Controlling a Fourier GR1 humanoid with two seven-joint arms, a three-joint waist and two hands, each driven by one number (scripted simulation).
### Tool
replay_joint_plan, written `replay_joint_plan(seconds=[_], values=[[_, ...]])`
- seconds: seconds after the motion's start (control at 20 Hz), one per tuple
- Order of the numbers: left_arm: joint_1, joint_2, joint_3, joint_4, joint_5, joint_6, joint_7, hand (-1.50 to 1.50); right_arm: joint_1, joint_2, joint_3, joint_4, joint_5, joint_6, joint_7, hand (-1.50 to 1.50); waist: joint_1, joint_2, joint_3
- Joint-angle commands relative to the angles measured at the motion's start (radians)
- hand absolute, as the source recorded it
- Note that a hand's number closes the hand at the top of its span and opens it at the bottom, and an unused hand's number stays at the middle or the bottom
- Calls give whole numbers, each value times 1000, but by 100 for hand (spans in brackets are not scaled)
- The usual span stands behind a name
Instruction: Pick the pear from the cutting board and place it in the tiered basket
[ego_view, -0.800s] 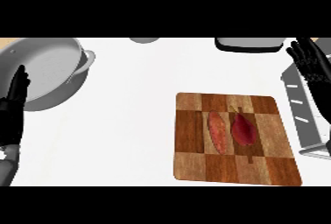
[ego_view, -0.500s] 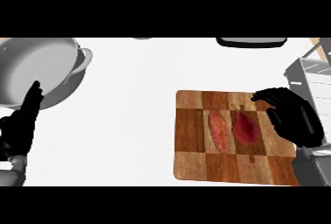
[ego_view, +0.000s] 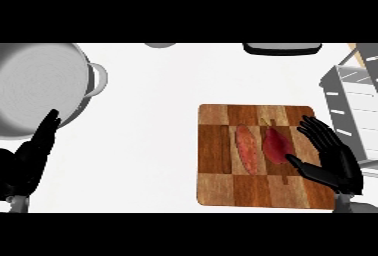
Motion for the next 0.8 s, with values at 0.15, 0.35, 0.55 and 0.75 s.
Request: replay_joint_plan(seconds=[0.15, 0.35, 0.55, 0.75], values=[[60, -12, -15, 63, 26, -26, 63, 0, -13, -247, 119, 3, 279, -74, 227, -150, 2, 5, -21], [25, -23, -19, 79, 30, -36, 80, 0, -117, -345, 174, -28, 213, 144, 396, -150, 9, 5, -18], [45, 9, 27, 117, 50, -76, 59, 0, -232, -341, 201, -110, 159, 205, 576, -150, 8, 1, -18], [41, -6, 32, 110, 38, -86, 55, 0, -319, -307, 189, -155, 125, 190, 756, -150, -1, -1, -17]])
